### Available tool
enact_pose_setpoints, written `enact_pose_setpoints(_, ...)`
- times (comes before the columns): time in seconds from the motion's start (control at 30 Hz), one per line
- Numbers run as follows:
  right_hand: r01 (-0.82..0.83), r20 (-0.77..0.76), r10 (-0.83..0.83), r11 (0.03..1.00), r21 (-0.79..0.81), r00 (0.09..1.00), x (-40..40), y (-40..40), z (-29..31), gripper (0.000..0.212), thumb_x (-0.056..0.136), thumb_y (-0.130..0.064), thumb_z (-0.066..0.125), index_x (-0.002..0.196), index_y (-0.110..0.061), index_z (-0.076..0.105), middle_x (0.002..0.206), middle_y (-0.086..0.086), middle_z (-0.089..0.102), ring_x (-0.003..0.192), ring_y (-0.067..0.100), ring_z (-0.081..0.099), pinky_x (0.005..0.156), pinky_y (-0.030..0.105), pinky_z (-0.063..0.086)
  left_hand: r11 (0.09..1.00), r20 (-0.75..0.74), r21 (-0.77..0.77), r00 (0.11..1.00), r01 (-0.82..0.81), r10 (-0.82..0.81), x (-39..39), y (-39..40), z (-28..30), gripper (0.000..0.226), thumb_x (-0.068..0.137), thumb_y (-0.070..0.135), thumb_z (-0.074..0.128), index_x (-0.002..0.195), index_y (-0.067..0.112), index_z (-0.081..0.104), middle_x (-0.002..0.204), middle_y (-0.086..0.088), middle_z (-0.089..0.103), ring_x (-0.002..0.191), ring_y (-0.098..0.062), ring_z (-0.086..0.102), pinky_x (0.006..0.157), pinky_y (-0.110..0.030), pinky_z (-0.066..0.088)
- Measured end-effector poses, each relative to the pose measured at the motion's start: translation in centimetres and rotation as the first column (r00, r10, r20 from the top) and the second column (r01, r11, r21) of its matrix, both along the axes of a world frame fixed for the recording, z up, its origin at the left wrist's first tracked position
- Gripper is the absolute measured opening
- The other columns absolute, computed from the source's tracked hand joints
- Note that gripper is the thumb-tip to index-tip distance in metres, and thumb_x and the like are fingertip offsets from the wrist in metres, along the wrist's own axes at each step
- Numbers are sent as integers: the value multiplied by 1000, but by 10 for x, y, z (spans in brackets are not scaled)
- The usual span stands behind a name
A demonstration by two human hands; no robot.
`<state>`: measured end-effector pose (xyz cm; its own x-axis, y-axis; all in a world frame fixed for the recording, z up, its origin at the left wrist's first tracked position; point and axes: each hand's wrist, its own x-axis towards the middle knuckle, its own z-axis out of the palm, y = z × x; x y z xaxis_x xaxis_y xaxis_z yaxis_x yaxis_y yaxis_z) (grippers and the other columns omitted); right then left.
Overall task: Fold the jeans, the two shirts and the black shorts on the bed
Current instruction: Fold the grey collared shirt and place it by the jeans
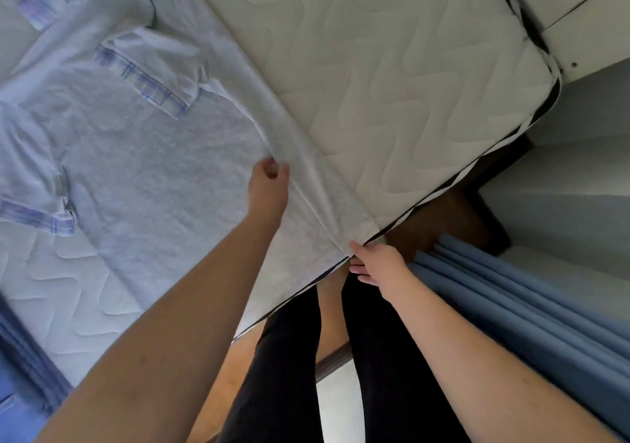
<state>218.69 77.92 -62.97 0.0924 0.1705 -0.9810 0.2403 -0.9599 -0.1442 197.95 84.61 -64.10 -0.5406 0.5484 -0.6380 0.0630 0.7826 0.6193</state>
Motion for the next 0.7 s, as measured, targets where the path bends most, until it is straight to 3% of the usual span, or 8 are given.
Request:
enact_pose_setpoints(0.07, 174, -58, -174, 985, -19, 983, -4, -5, 1, 24, 95, -25, 62, 107, -5, 58, 86, 7, 65, 67, 14, 61, 61, 27, 48, 994, 144, -30, 984, -100, 104, -16, 28, -6, 32, 97, 30, 59, 116, 5, 64, 102, -7, 71, 83, -16, 66, 71, -24, 52)
enact_pose_setpoints(0.13, 269, -85, -270, 963, -23, 959, -6, -8, 1, 17, 96, -21, 62, 103, -7, 55, 83, 5, 64, 69, 14, 61, 64, 25, 50, 985, 285, -48, 943, -164, 171, -24, 51, -2, 25, 97, 22, 61, 108, 0, 64, 88, -6, 69, 72, -16, 65, 63, -24, 55)
enact_pose_setpoints(0.23, 394, -109, -394, 919, -19, 913, -8, -13, 3, 13, 94, -15, 64, 97, -8, 54, 82, 6, 65, 71, 14, 63, 68, 26, 53, 983, 332, -34, 925, -182, 183, -30, 70, 14, 7, 93, 6, 62, 99, 4, 60, 84, -7, 65, 69, -15, 65, 56, -22, 56)
enact_pose_setpoints(0.33, 573, -149, -573, 818, -49, 806, -12, -18, 4, 17, 91, -8, 67, 100, -8, 52, 78, 7, 62, 69, 14, 63, 67, 28, 56, 976, 319, 17, 926, -219, 202, -42, 70, 13, 10, 89, -2, 62, 95, 4, 58, 96, -12, 66, 81, -21, 69, 57, -25, 57)
enact_pose_setpoints(0.47, 509, -188, -507, 860, -42, 841, -27, -23, 9, 11, 93, -15, 66, 85, -13, 58, 74, 1, 58, 66, 12, 59, 61, 25, 51, 969, 237, 51, 945, -243, 224, -53, 51, 4, 37, 84, -1, 71, 114, 8, 50, 109, -11, 64, 93, -25, 69, 63, -28, 59)
enact_pose_setpoints(0.53, 444, -146, -440, 896, -4, 886, -33, -24, 9, 14, 94, -19, 65, 83, -14, 58, 73, 0, 58, 65, 11, 59, 60, 26, 51, 973, 196, 49, 958, -225, 212, -54, 42, 2, 28, 86, 1, 70, 109, 7, 55, 100, -7, 67, 87, -21, 68, 64, -25, 59)
enact_pose_setpoints(0.63, 368, -69, -364, 929, 49, 929, -32, -26, 7, 14, 95, -22, 62, 84, -15, 58, 74, 0, 60, 66, 13, 61, 64, 29, 51, 982, 63, 48, 981, -185, 182, -59, 33, -7, 16, 86, 9, 73, 95, 13, 60, 92, -1, 67, 87, -18, 67, 83, -33, 59)
enact_pose_setpoints(0.7, 324, -36, -323, 944, 56, 946, -28, -29, 7, 10, 96, -23, 61, 89, -16, 60, 75, 0, 62, 68, 13, 62, 64, 29, 50, 985, 26, 49, 986, -163, 162, -61, 31, -10, 17, 86, 13, 74, 94, 16, 59, 90, 2, 66, 88, -16, 66, 86, -32, 57)
